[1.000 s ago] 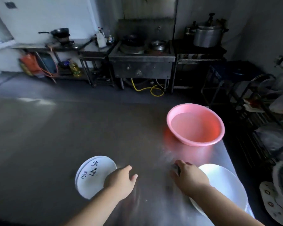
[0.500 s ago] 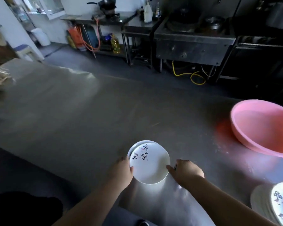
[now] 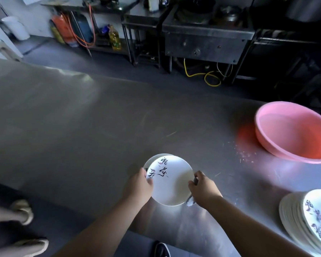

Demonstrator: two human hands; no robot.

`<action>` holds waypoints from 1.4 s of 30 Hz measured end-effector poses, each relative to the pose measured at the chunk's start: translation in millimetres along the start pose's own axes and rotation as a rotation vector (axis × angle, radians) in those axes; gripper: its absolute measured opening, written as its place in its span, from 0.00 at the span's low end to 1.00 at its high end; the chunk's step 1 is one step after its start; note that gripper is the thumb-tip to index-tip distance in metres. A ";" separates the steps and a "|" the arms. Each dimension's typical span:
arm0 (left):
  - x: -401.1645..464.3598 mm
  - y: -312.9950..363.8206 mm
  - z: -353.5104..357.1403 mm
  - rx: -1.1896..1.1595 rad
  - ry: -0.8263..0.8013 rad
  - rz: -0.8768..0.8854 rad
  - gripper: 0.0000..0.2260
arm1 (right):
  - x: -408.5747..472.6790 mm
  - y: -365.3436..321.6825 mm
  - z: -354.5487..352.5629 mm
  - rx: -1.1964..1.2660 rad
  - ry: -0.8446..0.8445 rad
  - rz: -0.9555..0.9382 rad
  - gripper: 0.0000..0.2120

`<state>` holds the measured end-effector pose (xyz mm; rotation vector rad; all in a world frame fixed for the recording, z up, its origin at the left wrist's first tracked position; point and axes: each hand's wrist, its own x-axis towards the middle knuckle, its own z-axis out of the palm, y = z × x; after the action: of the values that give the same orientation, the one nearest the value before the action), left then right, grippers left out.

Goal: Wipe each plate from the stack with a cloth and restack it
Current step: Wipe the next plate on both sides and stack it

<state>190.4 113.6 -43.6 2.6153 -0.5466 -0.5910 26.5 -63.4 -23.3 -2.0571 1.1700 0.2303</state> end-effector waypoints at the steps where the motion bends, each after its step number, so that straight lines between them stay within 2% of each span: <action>1: -3.2 2.5 -1.5 -0.019 0.014 0.016 0.06 | -3.0 2.6 -2.1 0.038 0.013 0.005 0.03; 7: -34.8 29.9 13.9 -0.110 -0.016 0.155 0.09 | -31.7 42.9 -28.5 0.182 0.071 0.043 0.03; 14: -81.2 61.8 77.7 -0.077 -0.214 0.293 0.07 | -57.9 131.7 -53.6 0.086 0.113 0.185 0.04; 20: -106.6 77.6 126.2 -0.163 -0.377 0.256 0.07 | -70.4 186.1 -52.5 0.013 0.052 0.274 0.04; 25: -112.0 87.0 146.8 -0.244 -0.384 0.221 0.08 | -67.1 204.5 -53.2 0.023 0.052 0.271 0.03; 29: -109.9 84.6 157.0 -0.309 -0.341 0.248 0.13 | -65.8 210.4 -57.2 -0.046 0.113 0.277 0.06; 31: -106.9 76.8 160.5 -0.212 -0.260 0.340 0.17 | -65.6 207.4 -58.9 -0.132 0.193 0.233 0.08; 33: -101.2 62.9 165.8 0.102 -0.088 0.538 0.25 | -63.4 198.6 -56.7 -0.145 0.271 0.098 0.08; 34: -98.9 56.8 168.0 0.202 -0.061 0.605 0.30 | -62.4 191.9 -54.7 -0.119 0.280 0.006 0.10; 36: -97.3 48.3 171.8 0.284 -0.078 0.704 0.33 | -59.2 180.8 -47.6 -0.115 0.193 -0.151 0.19; 39: -95.5 39.2 180.5 0.363 -0.053 0.790 0.33 | -58.4 176.3 -27.4 -0.387 0.013 -0.220 0.31; 42: -94.3 38.1 183.7 0.385 -0.037 0.796 0.35 | -63.1 182.5 -7.2 -0.621 0.049 -0.315 0.37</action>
<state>13.9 70.1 -148.6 2.3980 -1.7311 -0.2807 -156.7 -82.1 -81.8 -2.7659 0.8435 0.4313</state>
